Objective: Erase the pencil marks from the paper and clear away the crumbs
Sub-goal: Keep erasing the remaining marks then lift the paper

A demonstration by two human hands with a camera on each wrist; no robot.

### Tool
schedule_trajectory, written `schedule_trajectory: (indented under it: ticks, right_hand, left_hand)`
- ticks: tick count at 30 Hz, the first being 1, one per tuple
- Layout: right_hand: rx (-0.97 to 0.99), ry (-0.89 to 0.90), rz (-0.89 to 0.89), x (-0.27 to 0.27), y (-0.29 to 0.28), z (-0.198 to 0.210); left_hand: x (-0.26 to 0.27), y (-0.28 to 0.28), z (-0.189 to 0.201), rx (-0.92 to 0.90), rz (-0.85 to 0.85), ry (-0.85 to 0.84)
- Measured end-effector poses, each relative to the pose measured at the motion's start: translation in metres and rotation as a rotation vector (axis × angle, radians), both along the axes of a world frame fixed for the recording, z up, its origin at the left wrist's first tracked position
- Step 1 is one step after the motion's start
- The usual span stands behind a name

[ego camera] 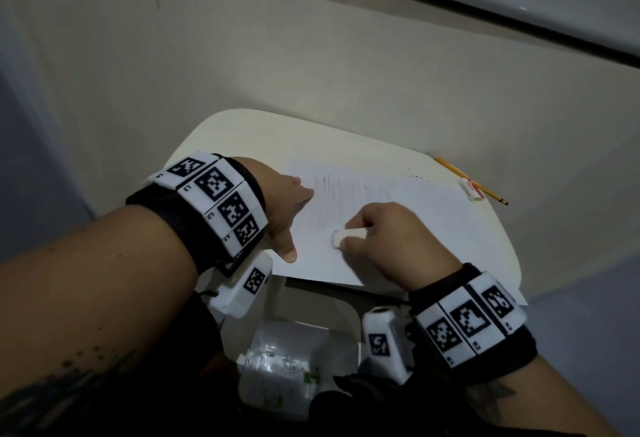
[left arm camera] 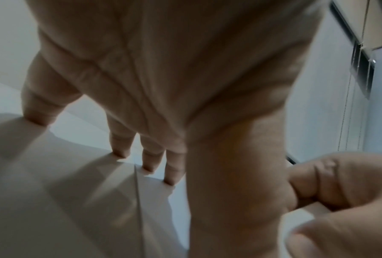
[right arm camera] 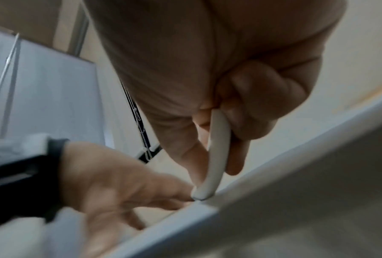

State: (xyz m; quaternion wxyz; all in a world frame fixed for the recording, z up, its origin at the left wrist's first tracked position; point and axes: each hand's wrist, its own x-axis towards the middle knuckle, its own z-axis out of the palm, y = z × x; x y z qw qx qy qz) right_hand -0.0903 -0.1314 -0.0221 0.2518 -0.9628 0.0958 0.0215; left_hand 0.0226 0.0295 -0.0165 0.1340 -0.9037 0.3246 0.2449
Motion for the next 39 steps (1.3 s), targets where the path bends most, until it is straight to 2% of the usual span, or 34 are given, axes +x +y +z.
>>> schedule_trajectory:
  ticks: [3,8,14,16,20,25,27,30,32,36,39]
  right_hand:
    - [-0.058,-0.048,-0.098,0.004,-0.015,0.004]
    - [0.065,0.005,0.095,-0.002,0.017,0.000]
    - [-0.065,-0.052,-0.130,0.006,-0.014,0.003]
    - [-0.053,-0.075,-0.098,0.005,-0.007,0.004]
    - [0.029,-0.007,0.037,0.000,0.018,-0.001]
    - [-0.079,-0.062,-0.125,0.007,-0.011,0.003]
    - [-0.045,-0.071,-0.072,0.004,-0.006,0.004]
    - [0.067,0.030,0.079,-0.004,0.010,0.001]
    - [0.040,0.038,0.044,-0.005,0.006,0.001]
    - [-0.080,-0.055,-0.105,-0.002,-0.014,0.005]
    - [0.062,-0.011,0.038,-0.006,0.002,0.005]
  left_hand:
    - [-0.002,-0.002,0.003,0.017,0.016,0.007]
    - [-0.003,-0.003,0.006,0.034,0.008,-0.003]
    - [-0.002,-0.002,0.005,0.026,0.017,0.011]
    - [-0.003,-0.003,0.006,0.040,0.006,-0.006]
    - [-0.004,-0.003,0.006,0.040,0.008,-0.007]
    - [-0.003,-0.003,0.006,0.033,0.000,-0.002]
    - [-0.004,-0.004,0.007,0.035,0.012,0.003]
    - [-0.005,-0.003,0.008,0.037,0.014,0.003]
    - [-0.005,-0.003,0.007,0.038,0.008,0.003]
    - [-0.006,-0.004,0.010,0.041,0.008,0.008]
    - [-0.004,-0.004,0.008,0.044,0.004,-0.002]
